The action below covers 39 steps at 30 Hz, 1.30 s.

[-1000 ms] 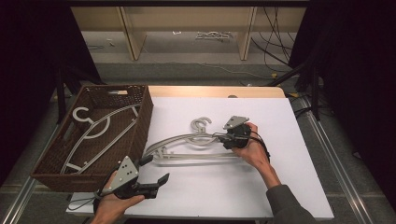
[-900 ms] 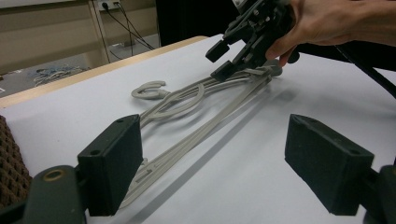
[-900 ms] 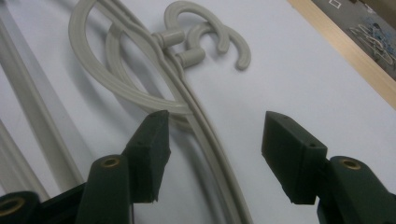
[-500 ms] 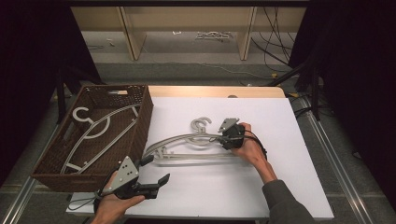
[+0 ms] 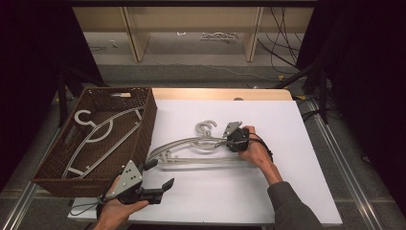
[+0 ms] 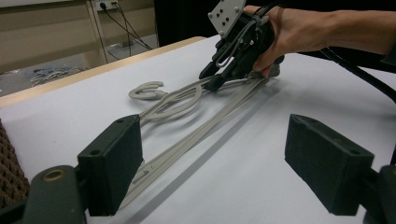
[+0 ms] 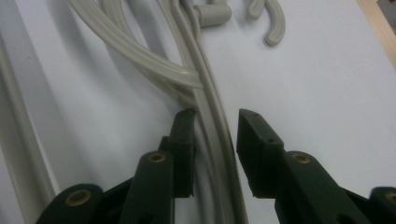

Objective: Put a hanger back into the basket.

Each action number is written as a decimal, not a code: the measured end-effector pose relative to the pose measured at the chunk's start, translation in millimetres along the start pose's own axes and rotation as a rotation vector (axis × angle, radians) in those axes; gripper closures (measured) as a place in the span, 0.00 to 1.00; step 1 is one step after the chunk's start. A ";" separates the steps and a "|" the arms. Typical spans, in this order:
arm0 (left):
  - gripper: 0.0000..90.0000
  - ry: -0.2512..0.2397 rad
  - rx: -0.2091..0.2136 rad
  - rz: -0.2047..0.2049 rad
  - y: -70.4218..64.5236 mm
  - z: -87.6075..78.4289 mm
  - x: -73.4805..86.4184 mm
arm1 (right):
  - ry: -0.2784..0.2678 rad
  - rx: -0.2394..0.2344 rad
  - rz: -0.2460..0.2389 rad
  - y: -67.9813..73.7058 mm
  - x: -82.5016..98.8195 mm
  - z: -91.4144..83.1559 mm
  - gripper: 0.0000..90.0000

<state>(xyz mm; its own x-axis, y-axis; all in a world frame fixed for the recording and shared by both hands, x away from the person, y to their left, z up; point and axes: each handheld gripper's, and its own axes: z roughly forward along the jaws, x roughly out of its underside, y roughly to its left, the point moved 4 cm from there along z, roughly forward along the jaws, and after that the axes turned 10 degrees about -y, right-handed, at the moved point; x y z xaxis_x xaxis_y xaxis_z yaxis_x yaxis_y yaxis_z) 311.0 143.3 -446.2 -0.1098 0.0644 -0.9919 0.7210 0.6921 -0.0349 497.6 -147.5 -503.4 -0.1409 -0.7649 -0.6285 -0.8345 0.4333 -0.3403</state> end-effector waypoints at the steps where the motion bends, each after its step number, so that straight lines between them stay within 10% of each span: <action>1: 0.21 0.003 0.007 0.018 1.0 -0.1 -0.1 | 0.004 0.000 -0.008 -0.5 -0.4 0.3 0.77; 19: 0.21 0.011 0.004 0.018 2.2 0.4 1.2 | 0.014 -0.007 -0.235 -2.3 -4.8 -5.5 0.91; 39: 0.22 0.011 -0.008 0.030 8.8 2.3 -6.1 | -0.080 0.040 -0.319 -1.0 -15.7 -53.3 0.91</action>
<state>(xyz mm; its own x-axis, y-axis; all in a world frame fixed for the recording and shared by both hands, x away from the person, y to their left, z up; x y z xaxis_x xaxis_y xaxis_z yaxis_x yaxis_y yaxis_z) 319.6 147.4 -440.7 -0.0954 0.0932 -0.9911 0.7185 0.6955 -0.0038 472.3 -161.3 -455.9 0.1676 -0.8259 -0.5383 -0.8081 0.1977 -0.5548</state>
